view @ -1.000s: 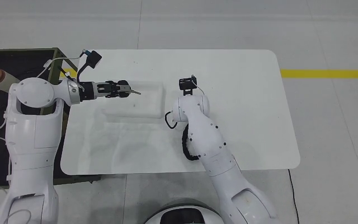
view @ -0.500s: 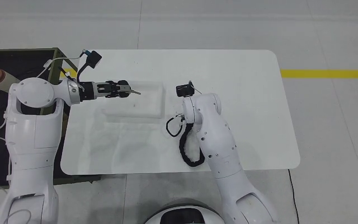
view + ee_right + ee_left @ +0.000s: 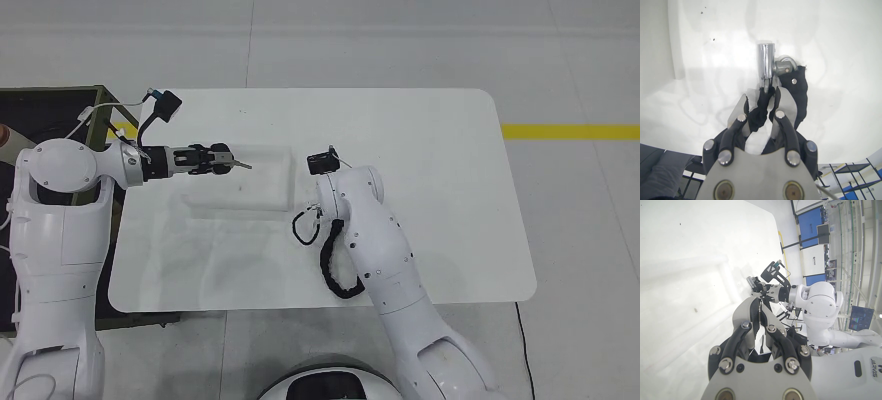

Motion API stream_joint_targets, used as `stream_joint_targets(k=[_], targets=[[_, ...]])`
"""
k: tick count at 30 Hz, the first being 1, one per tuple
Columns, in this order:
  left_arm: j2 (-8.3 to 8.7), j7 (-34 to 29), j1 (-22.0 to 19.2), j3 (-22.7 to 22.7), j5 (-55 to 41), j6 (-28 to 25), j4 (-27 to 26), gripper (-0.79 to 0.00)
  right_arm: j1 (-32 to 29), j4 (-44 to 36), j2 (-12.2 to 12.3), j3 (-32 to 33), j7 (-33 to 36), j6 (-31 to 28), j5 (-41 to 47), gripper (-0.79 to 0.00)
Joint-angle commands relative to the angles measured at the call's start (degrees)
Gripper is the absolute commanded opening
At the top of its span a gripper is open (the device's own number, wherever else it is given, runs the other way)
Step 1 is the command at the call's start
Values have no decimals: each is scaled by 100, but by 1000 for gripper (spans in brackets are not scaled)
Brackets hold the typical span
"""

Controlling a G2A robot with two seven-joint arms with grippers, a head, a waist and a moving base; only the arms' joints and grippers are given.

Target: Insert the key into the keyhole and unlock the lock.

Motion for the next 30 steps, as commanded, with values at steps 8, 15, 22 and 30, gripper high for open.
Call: stream_joint_targets(k=[8,15,22,30], targets=[[0,0,0,0,0,0,0,-785,59,-83,-13,200,117,-72,123,-785],[0,0,0,0,0,0,0,-785,44,-746,81,1068,237,-1126,1675,-785],[0,0,0,0,0,0,0,-785,45,-903,181,1526,237,-1602,2548,-785],[0,0,0,0,0,0,0,-785,45,-903,181,1526,237,-1602,2548,-785]])
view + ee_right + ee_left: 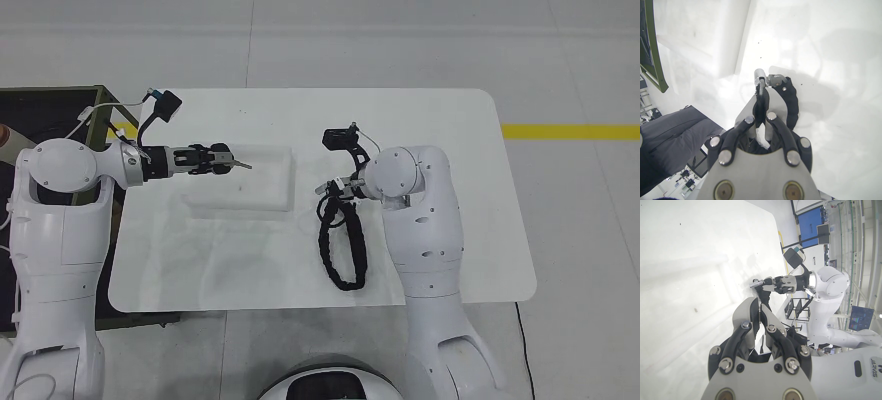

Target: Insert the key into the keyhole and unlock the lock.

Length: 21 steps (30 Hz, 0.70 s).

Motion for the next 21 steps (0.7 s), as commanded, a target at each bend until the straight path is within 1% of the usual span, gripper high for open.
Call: stream_joint_targets(k=[1,3,4,6,8,10,12,15,18,21], targets=[[0,0,0,0,0,0,0,-785,0,0,0,0,0,0,1,-785],[0,0,0,0,0,0,0,-785,-693,-607,31,-20,-339,-191,671,-785],[0,0,0,0,0,0,0,-785,-884,-835,75,61,-435,-236,1021,-785],[0,0,0,0,0,0,0,-785,-1052,-1070,151,289,-698,-292,1660,-785],[0,0,0,0,0,0,0,-785,-1088,-1033,193,539,-692,-415,2848,-785],[0,0,0,0,0,0,0,-785,-1007,-826,241,867,-544,-468,4085,-785],[0,0,0,0,0,0,0,-785,-827,-545,315,1103,-431,-534,4717,-785],[0,0,0,0,0,0,0,-785,-546,-40,413,1288,-266,-514,5597,-785],[0,0,0,0,0,0,0,-785,-250,472,523,1365,-134,-474,6104,-785],[0,0,0,0,0,0,0,-785,18,886,627,1238,-29,-731,6191,-785]])
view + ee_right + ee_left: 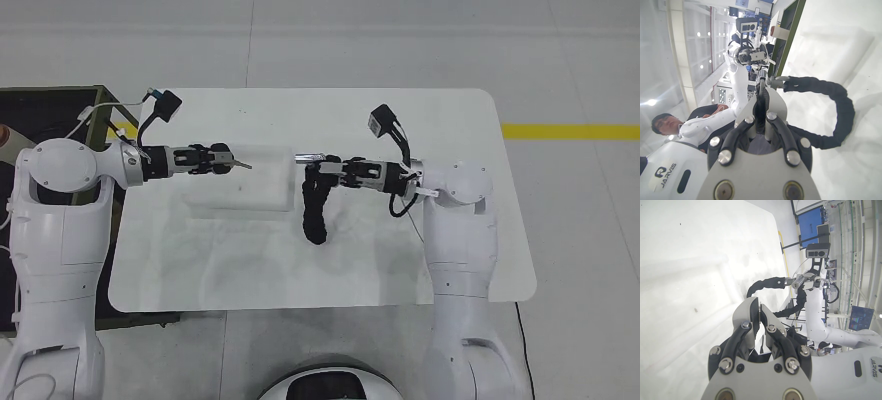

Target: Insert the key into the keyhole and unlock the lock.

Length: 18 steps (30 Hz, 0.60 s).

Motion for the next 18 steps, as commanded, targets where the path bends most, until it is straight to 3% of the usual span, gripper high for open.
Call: stream_joint_targets(k=[1,10,11,14,18], targets=[[0,0,0,0,0,0,0,-785,76,131,33,-37,-11,-129,-6,-785],[0,0,0,0,0,0,0,-785,76,131,33,-37,-11,-129,-6,-785],[-7,149,234,-34,-160,70,-70,-785,76,131,33,-37,-11,-129,-6,-785],[-45,619,809,-188,-1134,312,-432,-785,-692,-786,69,-185,-447,-390,127,-785],[-89,237,727,-129,-2519,554,-3,-785,-941,-1190,163,-281,-541,-599,502,-785]])
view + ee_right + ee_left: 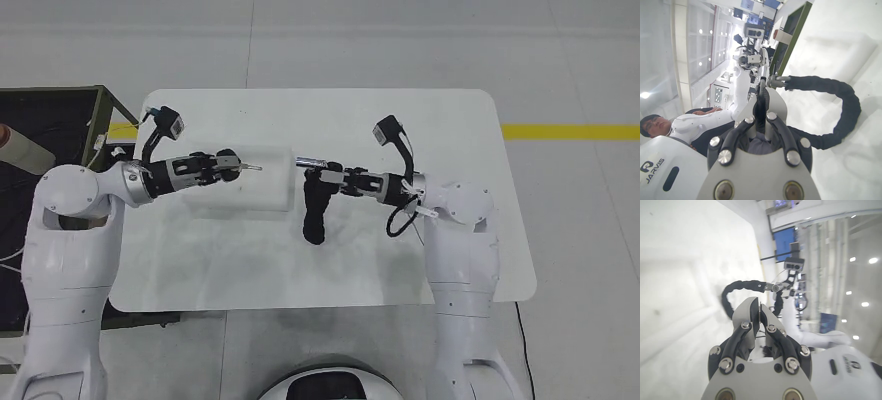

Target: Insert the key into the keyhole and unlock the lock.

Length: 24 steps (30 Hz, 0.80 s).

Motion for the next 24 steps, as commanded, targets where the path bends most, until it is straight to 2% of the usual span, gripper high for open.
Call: stream_joint_targets(k=[1,6,17,19,21,24], targets=[[-16,-280,-118,89,-600,21,266,-785,-74,-130,54,-33,-49,-131,74,-785],[-61,-474,-267,420,-874,-157,572,-785,-179,-268,164,-143,-137,-248,277,-785],[-61,-474,-267,420,-874,-157,572,-785,-179,-268,164,-143,-137,-248,277,-785],[-74,-348,174,384,-1233,-11,206,-785,-677,-647,180,-240,-471,-258,324,-785],[-77,38,374,275,-1242,-182,-22,-785,-846,-803,207,-387,-780,-385,153,-785],[-99,382,577,344,-1081,-463,-258,-785,-901,-735,245,-565,-1028,-414,208,-785]])
